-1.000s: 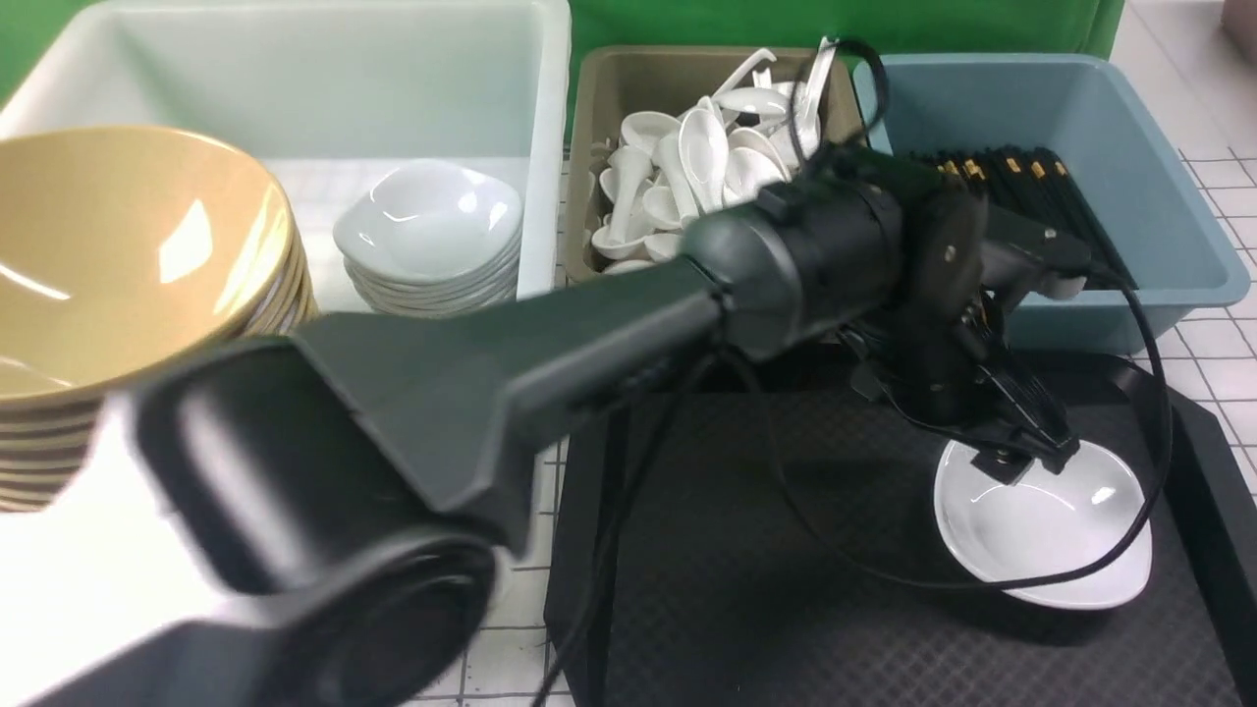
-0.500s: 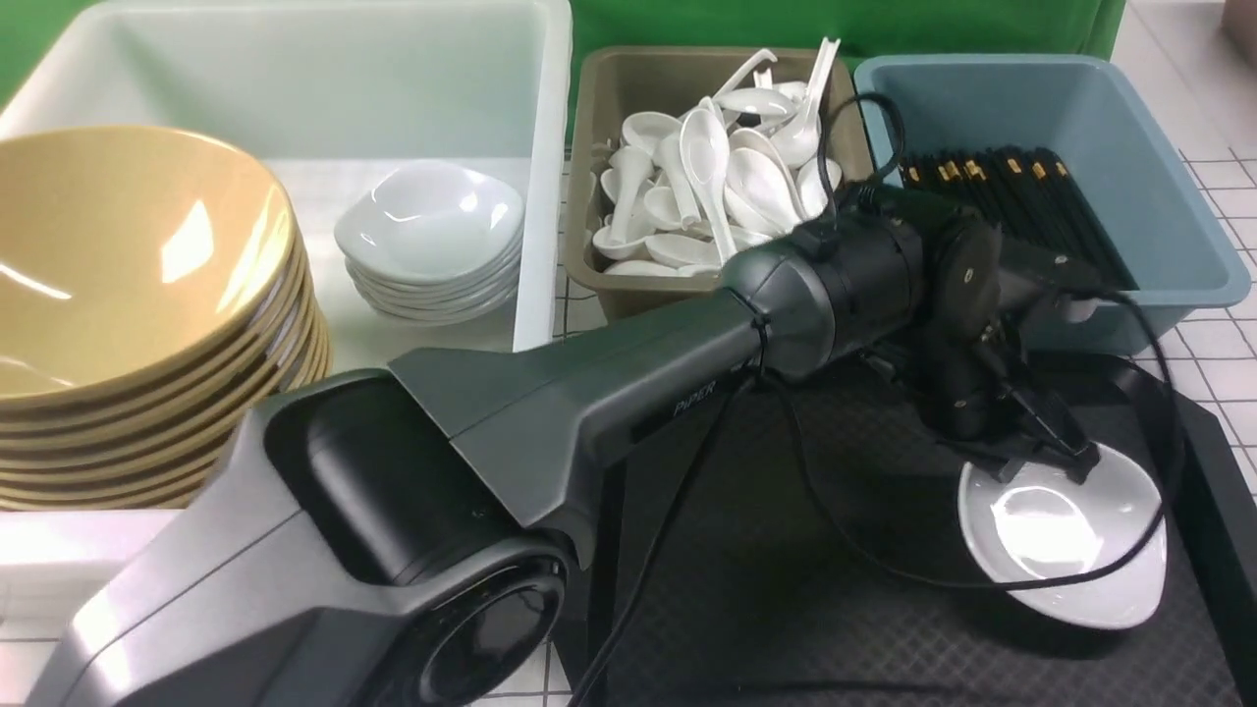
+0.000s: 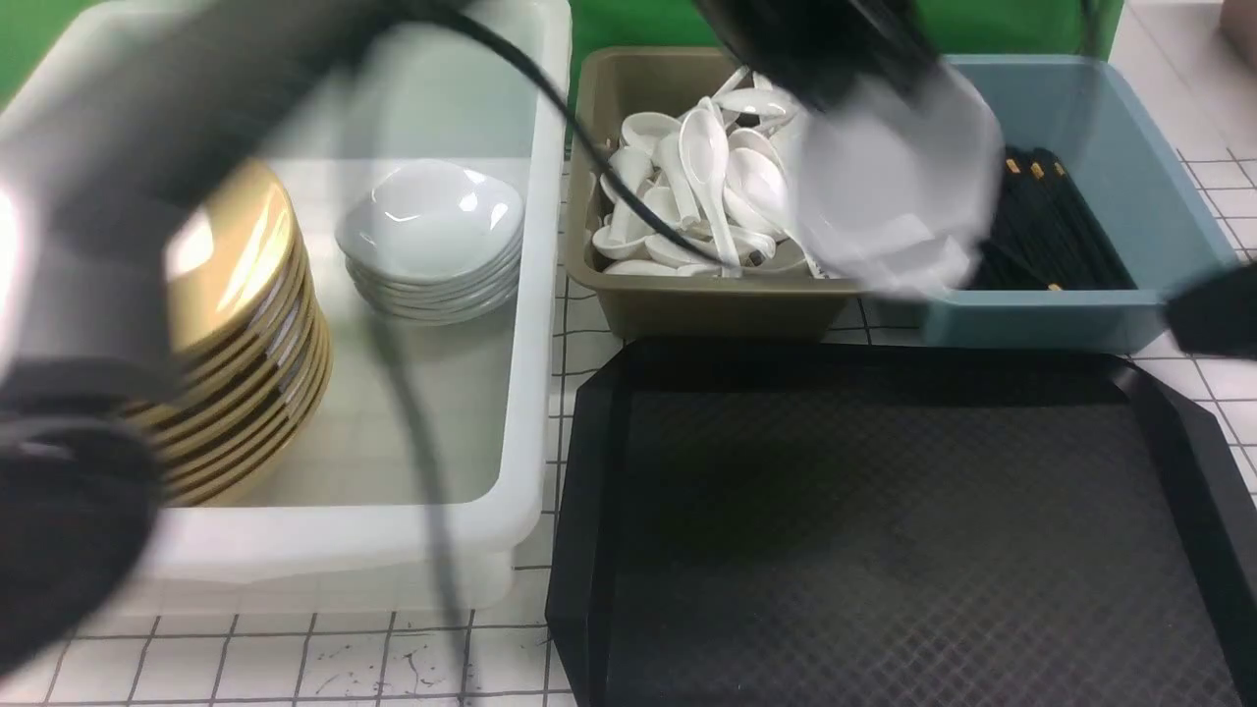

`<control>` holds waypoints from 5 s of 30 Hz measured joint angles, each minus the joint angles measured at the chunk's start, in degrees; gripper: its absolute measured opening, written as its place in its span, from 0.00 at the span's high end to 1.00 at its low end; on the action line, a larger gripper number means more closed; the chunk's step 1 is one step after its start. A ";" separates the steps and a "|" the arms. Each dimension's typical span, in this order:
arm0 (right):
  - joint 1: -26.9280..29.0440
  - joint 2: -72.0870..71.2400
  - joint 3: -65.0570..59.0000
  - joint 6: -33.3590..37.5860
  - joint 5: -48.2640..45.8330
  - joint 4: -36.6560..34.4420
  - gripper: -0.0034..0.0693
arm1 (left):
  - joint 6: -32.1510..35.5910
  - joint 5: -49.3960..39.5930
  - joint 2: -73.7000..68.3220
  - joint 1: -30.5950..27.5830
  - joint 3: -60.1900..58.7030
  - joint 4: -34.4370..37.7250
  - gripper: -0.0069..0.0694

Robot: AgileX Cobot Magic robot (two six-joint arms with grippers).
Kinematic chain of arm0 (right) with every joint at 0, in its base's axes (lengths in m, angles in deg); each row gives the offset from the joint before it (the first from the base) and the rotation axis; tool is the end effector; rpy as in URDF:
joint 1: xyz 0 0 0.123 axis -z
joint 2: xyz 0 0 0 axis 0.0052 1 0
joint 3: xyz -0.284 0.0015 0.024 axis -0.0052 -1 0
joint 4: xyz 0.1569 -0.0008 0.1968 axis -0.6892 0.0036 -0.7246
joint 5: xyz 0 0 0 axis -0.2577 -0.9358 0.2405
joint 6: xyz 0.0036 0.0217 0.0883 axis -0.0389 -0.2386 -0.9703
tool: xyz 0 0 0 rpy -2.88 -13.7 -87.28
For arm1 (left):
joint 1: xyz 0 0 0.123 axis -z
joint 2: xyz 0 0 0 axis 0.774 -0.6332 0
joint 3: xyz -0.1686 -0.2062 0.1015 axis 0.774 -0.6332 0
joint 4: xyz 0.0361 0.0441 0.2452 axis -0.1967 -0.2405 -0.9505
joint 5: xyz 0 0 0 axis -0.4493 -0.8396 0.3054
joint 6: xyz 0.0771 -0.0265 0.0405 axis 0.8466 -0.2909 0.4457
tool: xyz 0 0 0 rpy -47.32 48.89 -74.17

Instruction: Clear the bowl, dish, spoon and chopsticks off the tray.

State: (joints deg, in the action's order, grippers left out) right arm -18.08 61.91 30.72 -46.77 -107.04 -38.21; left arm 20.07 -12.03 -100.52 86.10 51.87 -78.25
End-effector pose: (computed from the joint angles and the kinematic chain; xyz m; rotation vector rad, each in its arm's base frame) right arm 0.1663 0.0796 0.4074 -0.8466 2.2286 0.3343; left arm 0.3509 -0.2514 0.4185 0.8800 2.2477 -0.2532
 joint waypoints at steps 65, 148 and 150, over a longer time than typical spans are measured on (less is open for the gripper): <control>-24.72 4.36 4.85 -12.41 -1.14 21.05 0.88 | 3.13 2.90 43.54 -32.13 -49.20 -2.00 0.92; 20.96 -59.60 -70.78 -37.23 46.28 26.82 0.91 | 1.24 23.73 104.71 -32.13 -102.02 3.93 0.93; 20.96 -59.60 -70.78 -37.23 46.16 26.64 0.91 | 1.24 23.73 104.71 -32.13 -102.02 3.93 0.93</control>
State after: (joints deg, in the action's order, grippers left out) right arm 2.88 2.30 -40.05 -84.00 -60.88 -11.57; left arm 21.31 11.70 4.20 53.98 -50.15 -74.32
